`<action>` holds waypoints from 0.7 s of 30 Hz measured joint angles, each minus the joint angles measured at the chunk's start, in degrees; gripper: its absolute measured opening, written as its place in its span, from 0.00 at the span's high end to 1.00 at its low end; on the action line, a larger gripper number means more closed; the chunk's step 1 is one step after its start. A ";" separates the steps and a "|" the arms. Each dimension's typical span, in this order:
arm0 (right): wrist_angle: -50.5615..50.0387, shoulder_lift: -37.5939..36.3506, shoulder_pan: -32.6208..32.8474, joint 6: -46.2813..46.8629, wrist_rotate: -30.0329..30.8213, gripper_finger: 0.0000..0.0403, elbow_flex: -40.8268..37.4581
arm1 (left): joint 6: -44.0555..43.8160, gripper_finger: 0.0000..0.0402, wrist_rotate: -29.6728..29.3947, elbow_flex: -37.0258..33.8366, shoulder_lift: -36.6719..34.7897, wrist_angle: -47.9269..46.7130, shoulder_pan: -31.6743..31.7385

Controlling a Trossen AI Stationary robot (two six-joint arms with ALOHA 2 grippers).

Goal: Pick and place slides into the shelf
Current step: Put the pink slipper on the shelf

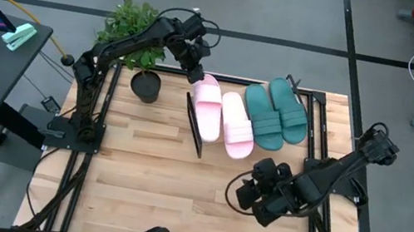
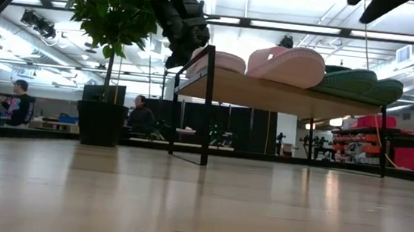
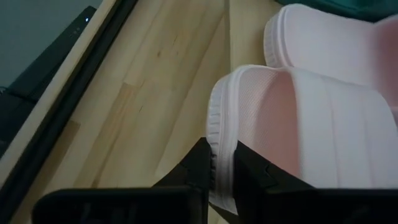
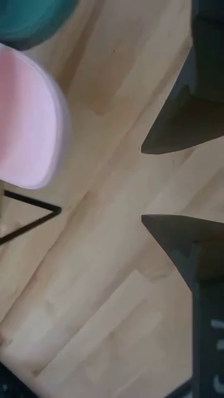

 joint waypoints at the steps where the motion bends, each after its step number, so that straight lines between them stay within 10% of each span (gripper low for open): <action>1: 0.06 0.02 -0.50 -0.56 -0.02 0.57 0.00 | -0.86 0.88 0.11 0.00 0.00 -0.01 0.00; 21: 0.60 0.12 -2.85 -2.55 -0.04 0.57 0.00 | -4.94 0.68 2.53 -0.07 0.00 -2.10 -0.16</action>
